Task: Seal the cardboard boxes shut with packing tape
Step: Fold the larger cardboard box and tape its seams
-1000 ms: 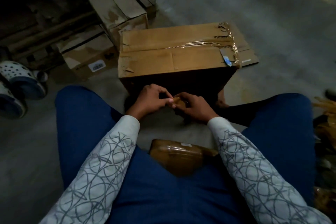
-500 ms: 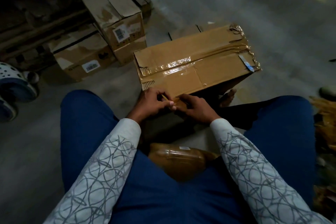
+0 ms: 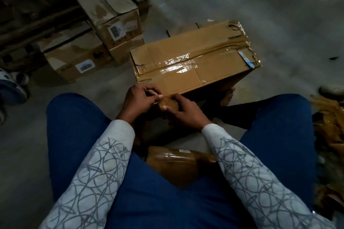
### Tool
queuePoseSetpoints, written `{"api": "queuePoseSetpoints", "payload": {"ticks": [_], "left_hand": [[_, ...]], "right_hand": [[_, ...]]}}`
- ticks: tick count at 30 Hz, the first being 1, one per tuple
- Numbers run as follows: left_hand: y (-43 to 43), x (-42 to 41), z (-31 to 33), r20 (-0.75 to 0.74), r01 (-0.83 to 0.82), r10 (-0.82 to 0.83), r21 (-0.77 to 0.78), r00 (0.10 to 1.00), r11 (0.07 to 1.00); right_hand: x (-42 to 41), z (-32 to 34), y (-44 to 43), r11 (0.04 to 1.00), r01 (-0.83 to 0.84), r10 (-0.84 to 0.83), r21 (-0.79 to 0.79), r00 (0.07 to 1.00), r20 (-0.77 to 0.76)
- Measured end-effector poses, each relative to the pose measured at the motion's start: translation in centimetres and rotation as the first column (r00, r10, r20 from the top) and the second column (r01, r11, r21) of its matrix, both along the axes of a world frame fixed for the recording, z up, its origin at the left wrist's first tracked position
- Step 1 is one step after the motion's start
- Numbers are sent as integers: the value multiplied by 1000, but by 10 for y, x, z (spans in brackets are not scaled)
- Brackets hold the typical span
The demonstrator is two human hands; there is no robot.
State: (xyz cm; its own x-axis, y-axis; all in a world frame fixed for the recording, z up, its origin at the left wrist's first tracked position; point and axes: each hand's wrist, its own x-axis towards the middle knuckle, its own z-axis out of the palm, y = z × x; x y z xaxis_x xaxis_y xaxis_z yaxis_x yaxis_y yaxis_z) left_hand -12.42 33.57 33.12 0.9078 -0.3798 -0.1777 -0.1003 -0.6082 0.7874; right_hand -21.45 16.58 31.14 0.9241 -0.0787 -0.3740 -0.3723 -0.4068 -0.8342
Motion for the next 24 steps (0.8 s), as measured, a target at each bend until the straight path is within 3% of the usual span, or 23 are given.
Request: {"api": "queuePoseSetpoints", "payload": {"ticks": [6, 11, 24], "left_hand": [[-5, 1, -4, 42, -26, 26, -7, 999, 1000], [0, 5, 0, -219, -12, -18, -133, 976, 991], [45, 20, 29, -53, -86, 82, -78, 995, 993]], "right_hand": [[-1, 7, 4, 998, 65, -65, -5, 998, 23], [-2, 13, 7, 996, 72, -73, 60, 997, 17], [6, 29, 39, 997, 79, -80, 18, 992, 100]]}}
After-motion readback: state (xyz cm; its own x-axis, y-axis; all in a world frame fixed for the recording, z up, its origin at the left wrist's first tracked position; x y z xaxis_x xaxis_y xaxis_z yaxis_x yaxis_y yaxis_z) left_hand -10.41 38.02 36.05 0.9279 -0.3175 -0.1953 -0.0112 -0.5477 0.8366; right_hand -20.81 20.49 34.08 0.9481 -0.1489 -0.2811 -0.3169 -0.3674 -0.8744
